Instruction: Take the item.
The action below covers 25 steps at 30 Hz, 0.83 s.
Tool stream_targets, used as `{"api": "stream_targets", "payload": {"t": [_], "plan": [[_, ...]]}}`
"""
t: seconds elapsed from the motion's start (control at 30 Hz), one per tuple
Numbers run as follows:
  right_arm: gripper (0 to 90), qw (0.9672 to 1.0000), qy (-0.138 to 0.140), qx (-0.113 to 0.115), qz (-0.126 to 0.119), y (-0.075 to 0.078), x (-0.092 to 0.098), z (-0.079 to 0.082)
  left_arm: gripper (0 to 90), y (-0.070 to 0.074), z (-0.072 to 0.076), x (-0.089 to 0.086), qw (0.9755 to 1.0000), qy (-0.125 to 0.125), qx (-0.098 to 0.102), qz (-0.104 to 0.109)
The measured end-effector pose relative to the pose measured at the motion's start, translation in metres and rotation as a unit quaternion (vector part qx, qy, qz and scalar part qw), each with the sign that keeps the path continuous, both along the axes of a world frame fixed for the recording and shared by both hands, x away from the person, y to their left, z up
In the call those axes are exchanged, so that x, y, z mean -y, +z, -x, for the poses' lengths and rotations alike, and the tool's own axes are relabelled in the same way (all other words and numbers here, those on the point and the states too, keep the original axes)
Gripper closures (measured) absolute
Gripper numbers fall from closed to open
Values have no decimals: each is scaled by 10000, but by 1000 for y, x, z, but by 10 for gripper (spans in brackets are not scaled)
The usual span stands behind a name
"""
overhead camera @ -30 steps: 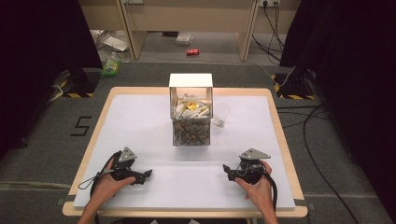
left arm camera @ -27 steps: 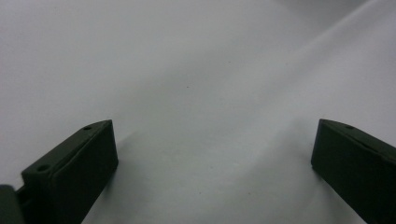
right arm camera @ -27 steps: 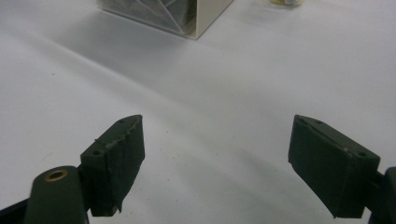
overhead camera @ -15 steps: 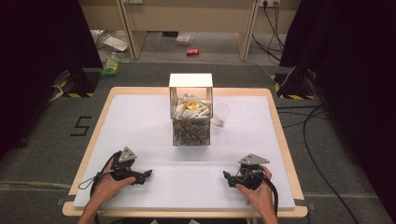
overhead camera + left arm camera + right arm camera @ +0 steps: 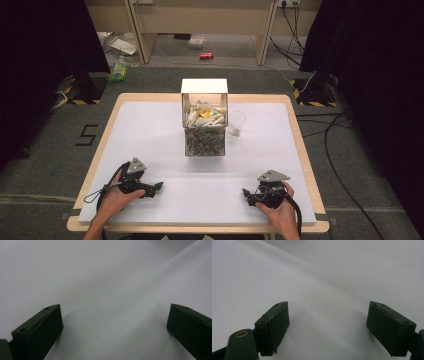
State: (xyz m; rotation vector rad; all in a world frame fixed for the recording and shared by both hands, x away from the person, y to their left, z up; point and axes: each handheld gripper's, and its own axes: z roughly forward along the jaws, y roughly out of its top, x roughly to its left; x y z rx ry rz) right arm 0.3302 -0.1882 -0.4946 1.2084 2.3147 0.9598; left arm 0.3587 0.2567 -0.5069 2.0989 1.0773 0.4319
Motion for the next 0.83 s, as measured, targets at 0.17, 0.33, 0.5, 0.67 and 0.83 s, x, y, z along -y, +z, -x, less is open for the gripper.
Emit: {"api": "stream_targets", "payload": {"t": [0.17, 0.33, 0.5, 0.67, 0.83], "plan": [[191, 10000, -30, 35, 18, -1, 0, 4, 0, 0, 0, 0, 10000, 0, -1, 2], [189, 9999, -77, 112, -106, -4, 1, 7, 0, 0, 0, 0, 10000, -1, -1, 1], [188, 9998, -38, 180, -101, -5, 3, 7, 0, 0, 0, 0, 10000, 0, -1, 0], [188, 9997, -56, 193, -121, -5, 3, 7, 0, 0, 0, 0, 10000, 0, -1, 0], [188, 9997, -61, 199, -127, -5, 3, 8, 0, 0, 0, 0, 10000, 4, 8, 4]]}}
